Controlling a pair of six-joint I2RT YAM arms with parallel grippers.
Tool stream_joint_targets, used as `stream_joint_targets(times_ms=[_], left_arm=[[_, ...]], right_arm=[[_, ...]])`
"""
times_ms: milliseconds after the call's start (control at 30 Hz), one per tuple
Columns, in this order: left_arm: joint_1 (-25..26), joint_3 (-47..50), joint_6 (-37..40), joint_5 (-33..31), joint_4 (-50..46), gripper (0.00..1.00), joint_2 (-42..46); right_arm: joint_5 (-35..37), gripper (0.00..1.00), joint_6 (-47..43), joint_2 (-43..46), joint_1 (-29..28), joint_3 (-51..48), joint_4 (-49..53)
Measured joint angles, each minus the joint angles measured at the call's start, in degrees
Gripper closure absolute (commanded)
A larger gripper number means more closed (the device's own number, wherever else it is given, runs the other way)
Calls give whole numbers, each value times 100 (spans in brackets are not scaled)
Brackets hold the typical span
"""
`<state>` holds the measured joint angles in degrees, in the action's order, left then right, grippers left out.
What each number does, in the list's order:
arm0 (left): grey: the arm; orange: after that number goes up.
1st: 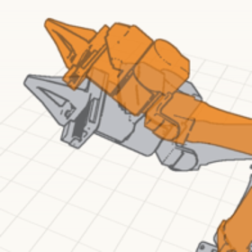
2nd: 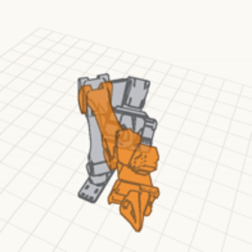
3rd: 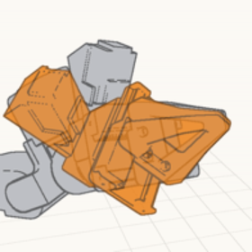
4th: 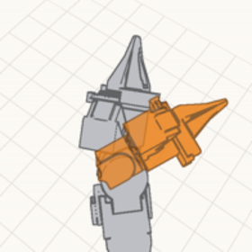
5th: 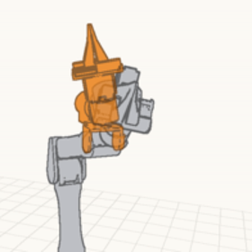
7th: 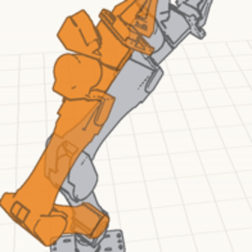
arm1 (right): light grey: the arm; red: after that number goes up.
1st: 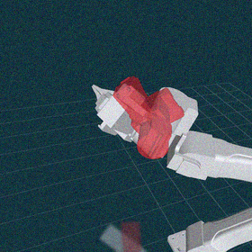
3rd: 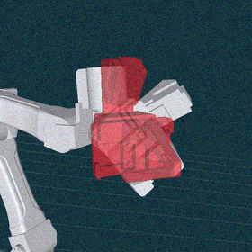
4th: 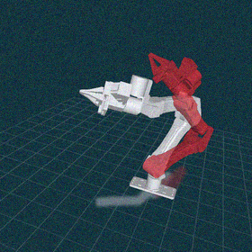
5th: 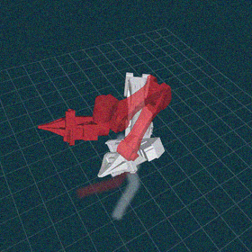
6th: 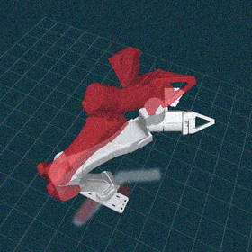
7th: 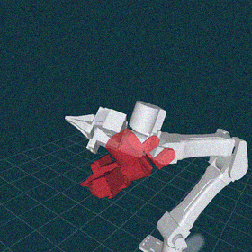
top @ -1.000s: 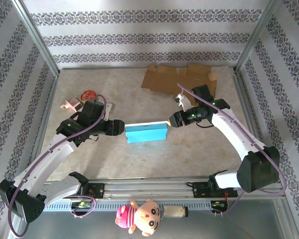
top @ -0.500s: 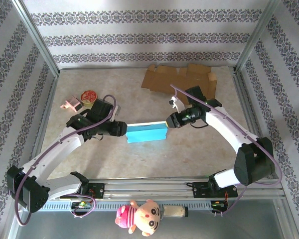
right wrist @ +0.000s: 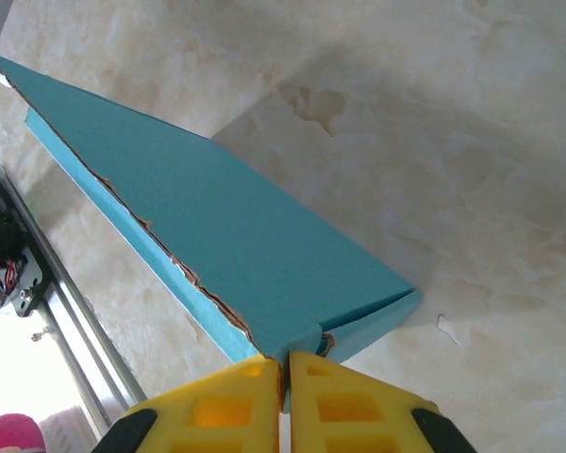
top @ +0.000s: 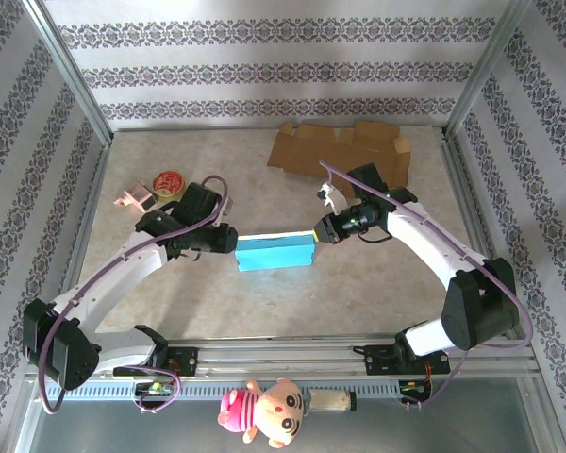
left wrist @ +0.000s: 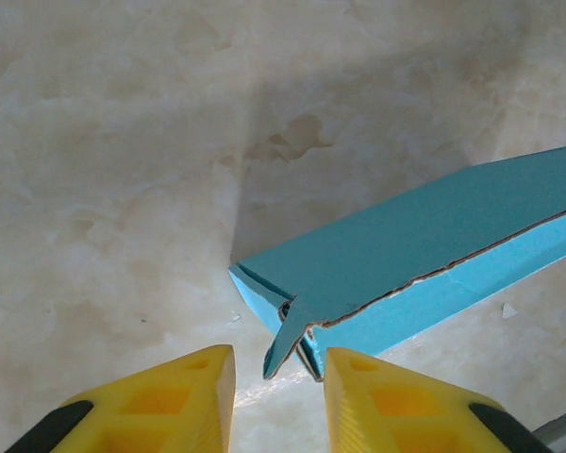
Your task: Fold the paper box
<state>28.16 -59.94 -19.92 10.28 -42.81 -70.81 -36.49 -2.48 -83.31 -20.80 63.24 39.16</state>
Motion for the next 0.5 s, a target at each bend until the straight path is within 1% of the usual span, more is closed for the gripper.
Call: stream_joint_targets(times_ms=[167, 300, 400, 500], left_arm=[[0, -9, -2, 0, 13, 83, -87], [0, -9, -24, 22, 46, 85, -98], [0, -9, -50, 44, 125, 89, -98], [0, -9, -107, 87, 179, 97, -98]], right_arm=[[0, 91, 0, 0, 0, 0, 0], [2, 91, 2, 0, -11, 2, -2], [9, 92, 2, 0, -26, 2, -7], [24, 93, 42, 0, -70, 2, -37]])
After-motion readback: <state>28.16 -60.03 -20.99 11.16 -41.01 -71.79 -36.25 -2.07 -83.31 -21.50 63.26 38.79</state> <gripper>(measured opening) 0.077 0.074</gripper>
